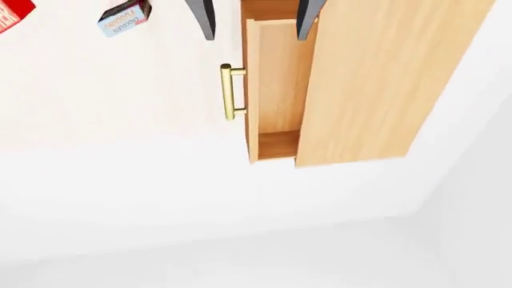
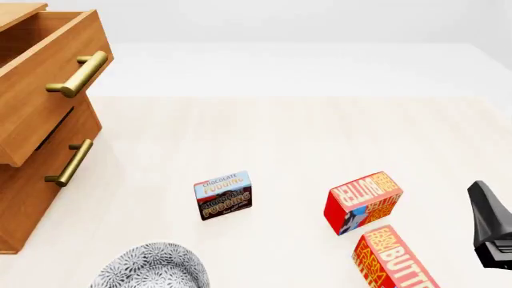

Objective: Put the chocolate pudding in the top drawer of the cabinet and close it.

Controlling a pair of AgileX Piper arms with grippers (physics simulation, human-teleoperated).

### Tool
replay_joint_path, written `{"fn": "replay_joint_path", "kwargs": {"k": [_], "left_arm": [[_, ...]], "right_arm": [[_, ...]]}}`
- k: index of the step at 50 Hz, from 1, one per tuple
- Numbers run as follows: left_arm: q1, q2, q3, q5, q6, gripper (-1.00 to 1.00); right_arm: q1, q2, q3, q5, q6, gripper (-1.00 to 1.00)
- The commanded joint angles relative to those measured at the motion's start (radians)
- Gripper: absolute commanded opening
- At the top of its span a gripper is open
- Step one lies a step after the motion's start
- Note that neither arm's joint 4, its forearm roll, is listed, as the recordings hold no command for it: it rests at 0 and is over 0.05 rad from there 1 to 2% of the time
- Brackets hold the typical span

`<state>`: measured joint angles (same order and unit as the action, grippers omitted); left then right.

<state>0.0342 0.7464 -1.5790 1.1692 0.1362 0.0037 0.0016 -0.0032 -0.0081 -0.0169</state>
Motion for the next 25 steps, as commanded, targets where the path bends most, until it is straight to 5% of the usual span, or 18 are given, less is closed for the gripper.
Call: {"fn": "replay_joint_path", "kwargs": {"k": [1,25], "left_arm": [[0.011,0.107,-0.052,0.051,0.004,1.0],[-0.025,0.179,-0.027,0.051,0.012,1.0]], "right_arm": [[0.0,0.0,0.0,0.0,0.0,1.0],[0.0,0.0,0.0,0.0,0.0,1.0]]}}
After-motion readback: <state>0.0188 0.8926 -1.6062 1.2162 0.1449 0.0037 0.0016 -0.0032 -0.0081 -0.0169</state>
